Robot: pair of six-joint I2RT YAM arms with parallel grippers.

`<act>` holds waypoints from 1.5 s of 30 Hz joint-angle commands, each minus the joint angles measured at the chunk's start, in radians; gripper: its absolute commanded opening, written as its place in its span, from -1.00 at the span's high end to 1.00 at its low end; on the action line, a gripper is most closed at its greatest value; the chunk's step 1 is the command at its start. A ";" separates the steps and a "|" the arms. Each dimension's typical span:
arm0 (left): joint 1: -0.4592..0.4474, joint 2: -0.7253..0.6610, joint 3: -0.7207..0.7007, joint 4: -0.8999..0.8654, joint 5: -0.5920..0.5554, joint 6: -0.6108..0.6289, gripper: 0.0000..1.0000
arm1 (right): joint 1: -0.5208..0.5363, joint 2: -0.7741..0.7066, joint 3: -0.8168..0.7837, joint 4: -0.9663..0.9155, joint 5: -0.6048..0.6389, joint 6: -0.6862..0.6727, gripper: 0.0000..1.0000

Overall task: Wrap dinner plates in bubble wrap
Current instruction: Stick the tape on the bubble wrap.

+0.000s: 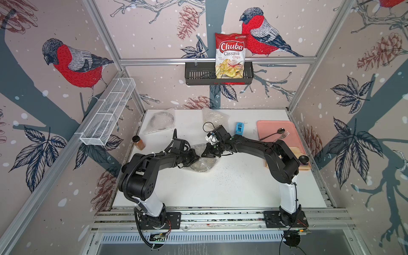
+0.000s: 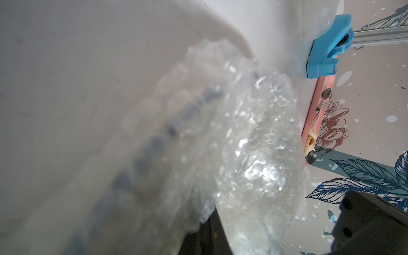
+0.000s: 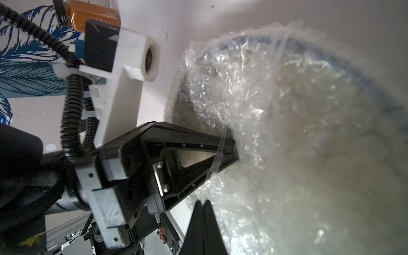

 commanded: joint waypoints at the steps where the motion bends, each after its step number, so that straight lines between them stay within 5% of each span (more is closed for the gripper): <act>1: -0.009 0.006 -0.012 -0.134 -0.022 0.000 1.00 | -0.003 0.019 0.004 0.016 0.017 0.025 1.00; 12: -0.009 -0.004 0.006 -0.162 -0.003 0.009 0.95 | 0.017 0.072 -0.020 -0.066 0.082 -0.021 1.00; 22: 0.022 -0.071 0.178 -0.361 0.053 0.098 0.85 | 0.026 0.107 -0.028 -0.061 0.110 -0.024 1.00; 29: -0.016 -0.033 0.140 -0.213 0.183 -0.008 1.00 | 0.024 0.107 -0.031 -0.052 0.109 -0.023 1.00; 45: -0.018 0.048 0.045 0.026 0.030 -0.200 1.00 | 0.040 0.109 -0.059 -0.031 0.102 -0.023 1.00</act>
